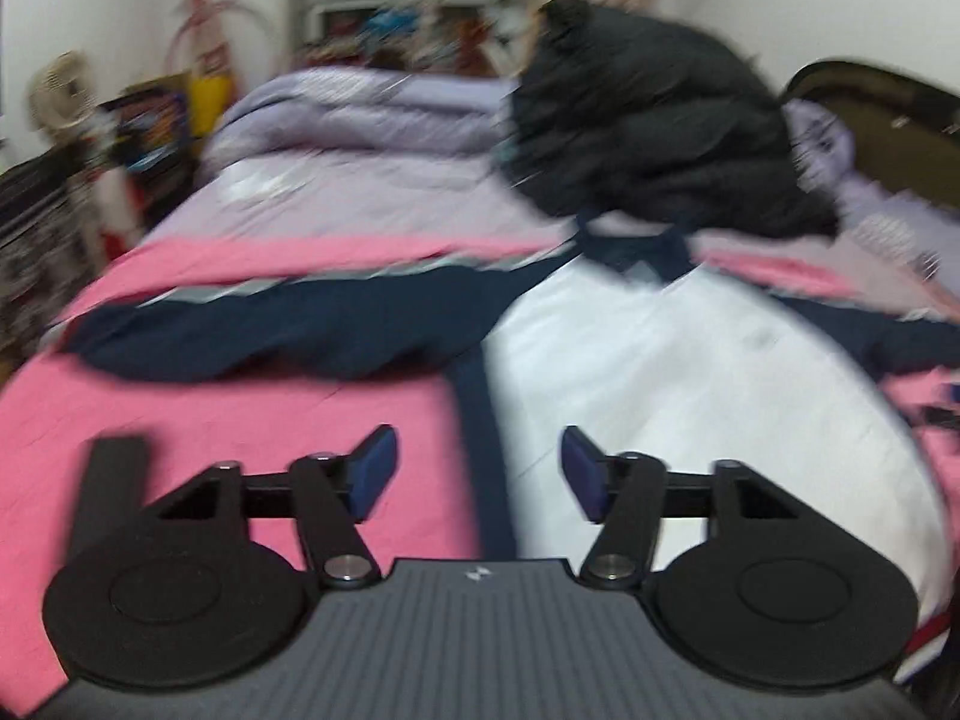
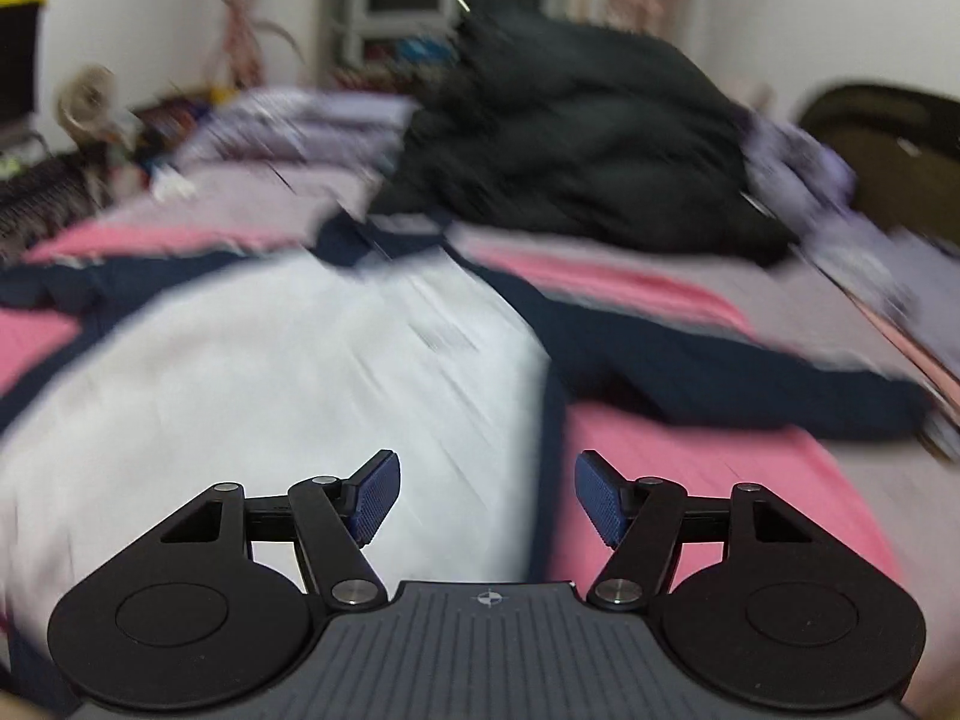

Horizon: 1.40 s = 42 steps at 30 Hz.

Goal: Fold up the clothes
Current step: 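Grasp the collar by the zipper with the right gripper and straighten it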

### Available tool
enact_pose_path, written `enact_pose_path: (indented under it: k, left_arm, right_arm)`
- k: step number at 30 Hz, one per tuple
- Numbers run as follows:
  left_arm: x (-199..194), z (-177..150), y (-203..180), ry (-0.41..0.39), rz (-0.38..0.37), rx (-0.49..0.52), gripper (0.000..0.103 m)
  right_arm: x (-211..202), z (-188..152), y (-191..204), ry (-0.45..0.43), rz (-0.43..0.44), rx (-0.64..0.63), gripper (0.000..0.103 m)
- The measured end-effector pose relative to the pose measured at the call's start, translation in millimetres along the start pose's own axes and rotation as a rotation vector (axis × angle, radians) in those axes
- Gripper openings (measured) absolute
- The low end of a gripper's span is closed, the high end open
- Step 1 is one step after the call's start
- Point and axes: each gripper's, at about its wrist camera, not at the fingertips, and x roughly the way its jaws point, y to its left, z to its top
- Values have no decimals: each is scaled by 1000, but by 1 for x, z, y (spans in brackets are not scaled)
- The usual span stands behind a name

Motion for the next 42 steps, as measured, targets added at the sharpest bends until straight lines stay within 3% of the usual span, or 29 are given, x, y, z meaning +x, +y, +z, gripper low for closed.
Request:
enact_pose_path:
  k: [3,7,10,13,17,22,24,26,28,29,31,36,40,42]
  left_arm:
    - [53,12,-43,8,-65,26,67]
    - [122,-14,-72,135,-29,35,67]
    - [130,-63,-76,8,-2,86,72]
    - [128,-65,-74,4,-4,72,72]
    - [126,-68,-73,-1,-14,58,73]
    - [126,-67,-75,-8,-10,62,73]
    - [126,-67,-76,-9,-8,63,74]
    - [126,-68,-75,-10,-9,62,74]
    - [125,-67,-75,-11,-10,61,74]
    - [125,-68,-76,-11,-10,62,75]
    - [125,-68,-76,-11,-10,61,75]
    - [125,-67,-75,-9,-12,59,75]
    - [126,-65,-74,-6,-16,55,76]
    - [125,-65,-74,-4,-19,55,79]
  right_arm:
    - [57,32,35,-7,58,29,65]
    - [137,64,69,63,119,37,60]
    - [198,70,92,154,100,-1,57]
    - [249,85,108,108,17,-41,68]
    - [316,121,97,111,-54,5,74]
    - [379,150,80,132,-82,104,94]
    - [389,157,81,139,-88,102,96]
    - [386,159,81,142,-87,107,95]
    - [370,158,79,132,-62,124,80]
    - [354,153,77,111,-28,122,78]
    - [322,142,73,74,30,115,78]
    - [227,87,62,62,62,27,84]
    - [174,36,42,156,34,17,88]
    - [149,8,34,157,19,32,91]
